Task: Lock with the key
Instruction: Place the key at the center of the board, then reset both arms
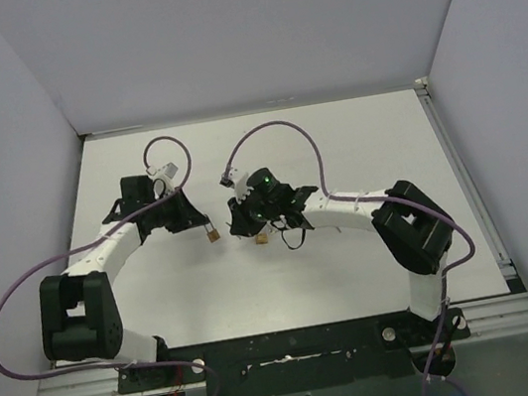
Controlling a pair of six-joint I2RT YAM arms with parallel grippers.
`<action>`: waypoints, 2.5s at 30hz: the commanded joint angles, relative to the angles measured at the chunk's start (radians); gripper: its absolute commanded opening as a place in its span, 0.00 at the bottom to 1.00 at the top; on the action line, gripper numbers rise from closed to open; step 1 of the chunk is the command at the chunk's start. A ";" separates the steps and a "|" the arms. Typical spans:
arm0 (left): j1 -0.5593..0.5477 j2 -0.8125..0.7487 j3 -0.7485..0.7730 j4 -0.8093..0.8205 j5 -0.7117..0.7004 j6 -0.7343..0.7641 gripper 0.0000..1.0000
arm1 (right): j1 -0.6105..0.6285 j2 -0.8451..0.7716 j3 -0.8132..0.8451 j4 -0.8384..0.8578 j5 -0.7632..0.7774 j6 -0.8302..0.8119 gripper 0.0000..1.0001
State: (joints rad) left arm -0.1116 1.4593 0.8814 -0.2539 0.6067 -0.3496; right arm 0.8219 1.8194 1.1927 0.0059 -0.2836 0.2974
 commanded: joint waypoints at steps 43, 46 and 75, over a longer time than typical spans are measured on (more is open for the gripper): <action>0.041 0.177 0.092 -0.042 -0.121 0.015 0.35 | 0.031 0.259 0.174 0.080 -0.129 0.068 0.52; 0.040 0.164 0.096 -0.050 -0.122 0.015 0.36 | 0.030 0.244 0.188 0.070 -0.121 0.055 0.52; 0.304 -0.024 0.170 -0.133 -0.144 0.090 0.98 | -0.972 -0.491 -0.332 0.038 -0.130 0.032 0.74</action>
State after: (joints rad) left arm 0.1413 1.4681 0.9989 -0.3794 0.4599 -0.2852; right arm -0.0154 1.4429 0.9009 0.0204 -0.3721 0.3218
